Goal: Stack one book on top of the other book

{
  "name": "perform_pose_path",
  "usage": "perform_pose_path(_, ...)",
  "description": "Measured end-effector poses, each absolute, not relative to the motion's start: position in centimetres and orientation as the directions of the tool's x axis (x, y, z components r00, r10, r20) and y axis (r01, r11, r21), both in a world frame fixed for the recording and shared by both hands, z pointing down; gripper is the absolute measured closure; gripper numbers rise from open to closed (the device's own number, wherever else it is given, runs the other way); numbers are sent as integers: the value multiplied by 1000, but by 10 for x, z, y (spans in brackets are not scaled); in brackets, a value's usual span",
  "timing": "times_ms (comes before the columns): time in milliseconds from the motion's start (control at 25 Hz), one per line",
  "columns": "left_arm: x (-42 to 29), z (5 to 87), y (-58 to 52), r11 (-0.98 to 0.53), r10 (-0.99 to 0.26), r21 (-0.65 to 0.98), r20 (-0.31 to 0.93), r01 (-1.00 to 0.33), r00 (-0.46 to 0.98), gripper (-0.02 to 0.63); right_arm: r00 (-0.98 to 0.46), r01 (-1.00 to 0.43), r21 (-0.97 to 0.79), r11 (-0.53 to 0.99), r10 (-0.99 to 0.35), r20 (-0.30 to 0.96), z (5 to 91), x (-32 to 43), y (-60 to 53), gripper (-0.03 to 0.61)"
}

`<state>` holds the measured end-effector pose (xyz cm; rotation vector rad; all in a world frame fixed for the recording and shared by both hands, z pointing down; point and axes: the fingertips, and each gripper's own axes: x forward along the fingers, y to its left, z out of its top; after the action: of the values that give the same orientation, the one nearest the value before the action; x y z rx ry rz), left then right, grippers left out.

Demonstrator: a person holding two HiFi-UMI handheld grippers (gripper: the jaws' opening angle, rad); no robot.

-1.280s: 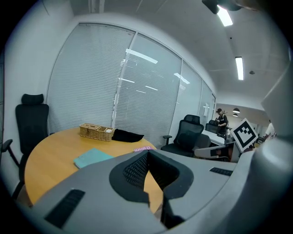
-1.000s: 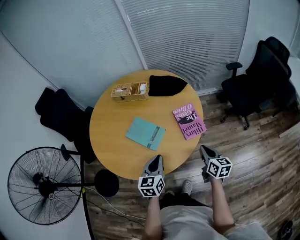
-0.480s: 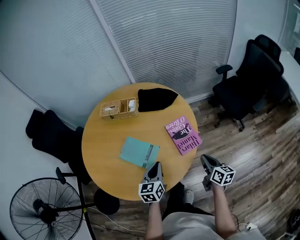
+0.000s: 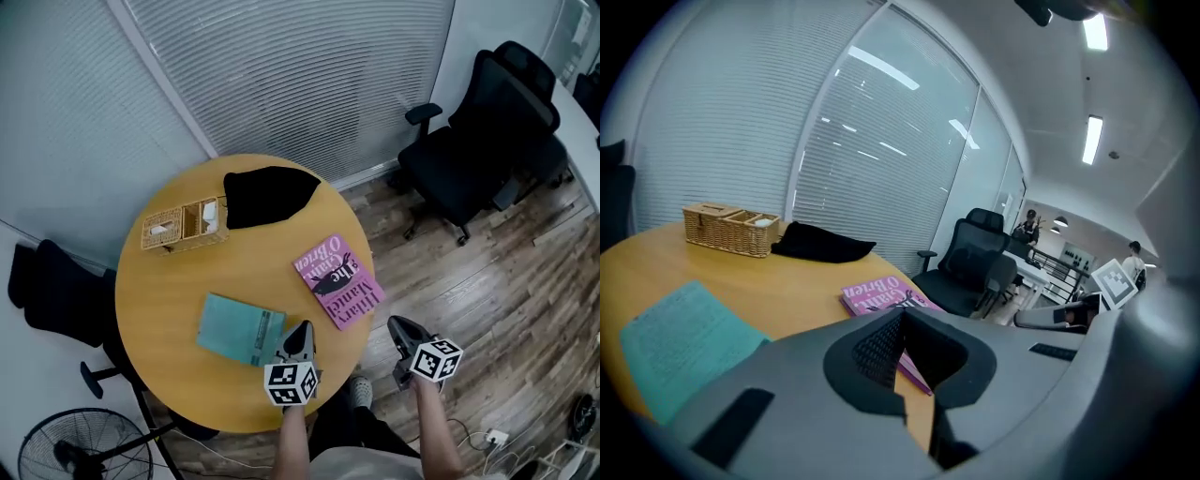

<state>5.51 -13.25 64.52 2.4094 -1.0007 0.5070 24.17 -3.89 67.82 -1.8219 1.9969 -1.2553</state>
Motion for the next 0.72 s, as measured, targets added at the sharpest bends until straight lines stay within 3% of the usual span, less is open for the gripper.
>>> perform_pose_path(400,104,722,-164,-709,-438,218,610,-671,661,586,-228,-656,-743,-132,-904,362,737,277,-58,544)
perform_pose_path(560,110,741,-178,-747,-417,173,630,-642,655,586,-216,-603,-785,-142,-918,332,754,279,-70,452)
perform_pose_path(720,119,744,-179,-791,-377,176,615,-586,693,586,-228,-617,-774,-141,-909,348,759,275,-81,321)
